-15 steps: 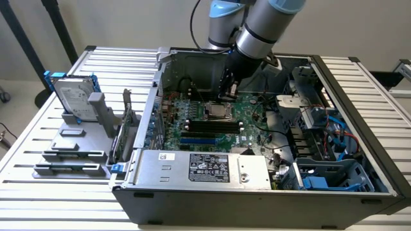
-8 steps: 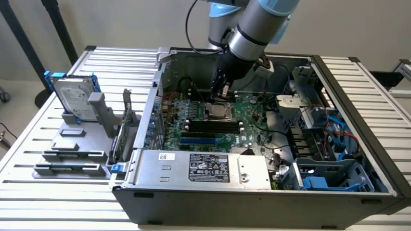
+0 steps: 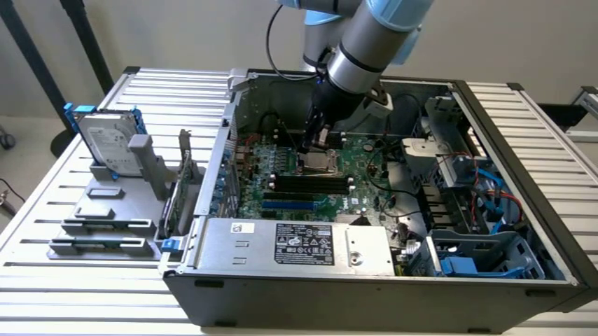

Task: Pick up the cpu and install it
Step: 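Close the cpu cover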

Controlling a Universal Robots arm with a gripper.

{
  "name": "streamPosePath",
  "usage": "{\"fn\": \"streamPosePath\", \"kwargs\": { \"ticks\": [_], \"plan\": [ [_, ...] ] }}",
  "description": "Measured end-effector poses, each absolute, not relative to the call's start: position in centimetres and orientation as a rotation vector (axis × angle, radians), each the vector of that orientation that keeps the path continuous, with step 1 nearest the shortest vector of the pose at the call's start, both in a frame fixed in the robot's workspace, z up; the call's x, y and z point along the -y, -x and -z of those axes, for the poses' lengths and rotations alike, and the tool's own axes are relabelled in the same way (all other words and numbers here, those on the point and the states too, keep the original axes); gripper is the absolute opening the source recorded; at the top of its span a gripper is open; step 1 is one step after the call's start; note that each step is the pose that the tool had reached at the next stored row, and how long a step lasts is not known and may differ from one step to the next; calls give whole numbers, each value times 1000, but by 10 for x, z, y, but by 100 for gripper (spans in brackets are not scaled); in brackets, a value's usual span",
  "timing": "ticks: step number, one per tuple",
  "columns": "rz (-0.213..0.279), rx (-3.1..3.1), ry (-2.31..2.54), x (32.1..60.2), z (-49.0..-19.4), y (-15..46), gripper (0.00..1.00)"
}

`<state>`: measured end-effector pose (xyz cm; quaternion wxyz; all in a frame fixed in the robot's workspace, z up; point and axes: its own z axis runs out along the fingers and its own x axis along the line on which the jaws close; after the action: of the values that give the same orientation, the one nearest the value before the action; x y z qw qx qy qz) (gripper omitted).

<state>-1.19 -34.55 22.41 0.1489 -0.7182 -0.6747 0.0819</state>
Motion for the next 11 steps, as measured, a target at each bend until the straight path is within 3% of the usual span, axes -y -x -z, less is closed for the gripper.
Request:
{"fn": "streamPosePath", "kwargs": {
  "ticks": [11],
  "plan": [
    [-213, 1934, 2051, 346, -210, 15, 11]
  ]
}}
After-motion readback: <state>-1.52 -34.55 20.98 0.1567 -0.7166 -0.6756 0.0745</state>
